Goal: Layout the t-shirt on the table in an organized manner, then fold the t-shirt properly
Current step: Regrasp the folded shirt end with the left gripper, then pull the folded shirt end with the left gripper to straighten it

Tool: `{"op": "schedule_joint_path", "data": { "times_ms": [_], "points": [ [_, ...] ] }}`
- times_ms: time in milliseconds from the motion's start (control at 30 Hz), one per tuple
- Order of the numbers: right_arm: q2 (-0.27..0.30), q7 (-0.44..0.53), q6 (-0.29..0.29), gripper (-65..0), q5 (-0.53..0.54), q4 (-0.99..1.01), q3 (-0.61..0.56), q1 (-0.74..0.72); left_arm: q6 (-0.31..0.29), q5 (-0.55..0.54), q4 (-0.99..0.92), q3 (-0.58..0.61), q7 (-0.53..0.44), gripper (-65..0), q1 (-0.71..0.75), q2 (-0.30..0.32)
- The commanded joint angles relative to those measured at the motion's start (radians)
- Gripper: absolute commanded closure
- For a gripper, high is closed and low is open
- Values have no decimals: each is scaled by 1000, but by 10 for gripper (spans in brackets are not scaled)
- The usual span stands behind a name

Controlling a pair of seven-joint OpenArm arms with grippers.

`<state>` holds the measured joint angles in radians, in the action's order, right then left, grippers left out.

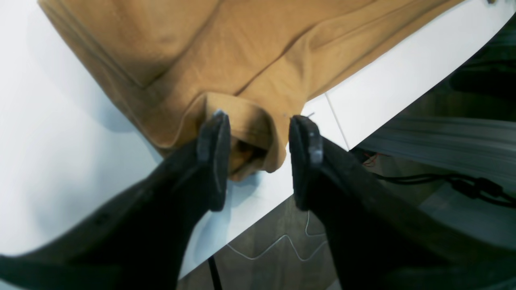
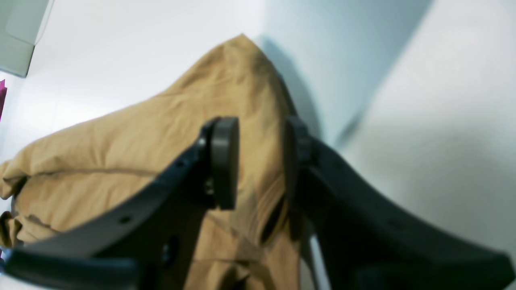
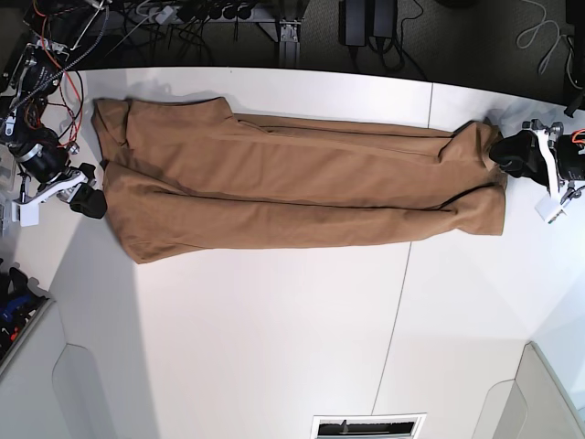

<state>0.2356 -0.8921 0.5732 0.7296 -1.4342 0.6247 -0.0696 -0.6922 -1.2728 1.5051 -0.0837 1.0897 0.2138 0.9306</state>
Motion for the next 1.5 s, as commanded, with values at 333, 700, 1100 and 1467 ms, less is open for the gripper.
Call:
{"op": "schedule_joint_path", "data": {
  "times_ms": [333,700,1100,1467],
  "points": [
    [16,16,6,-176,23,-17,5,-15,-6,245,10,-12,-146,-309,8,-95],
    [16,16,6,-176,22,-17,5,-15,-6,296,11,-15,-267,0,-39,-97],
    [11,19,6,-176,37,-17,5,1,-6,454,10,-14,-430,-69,-66,-119],
    [11,16,6,-176,38,-17,5,1,114,534,9,-16,-432,-318,-106,-124]
  ]
}}
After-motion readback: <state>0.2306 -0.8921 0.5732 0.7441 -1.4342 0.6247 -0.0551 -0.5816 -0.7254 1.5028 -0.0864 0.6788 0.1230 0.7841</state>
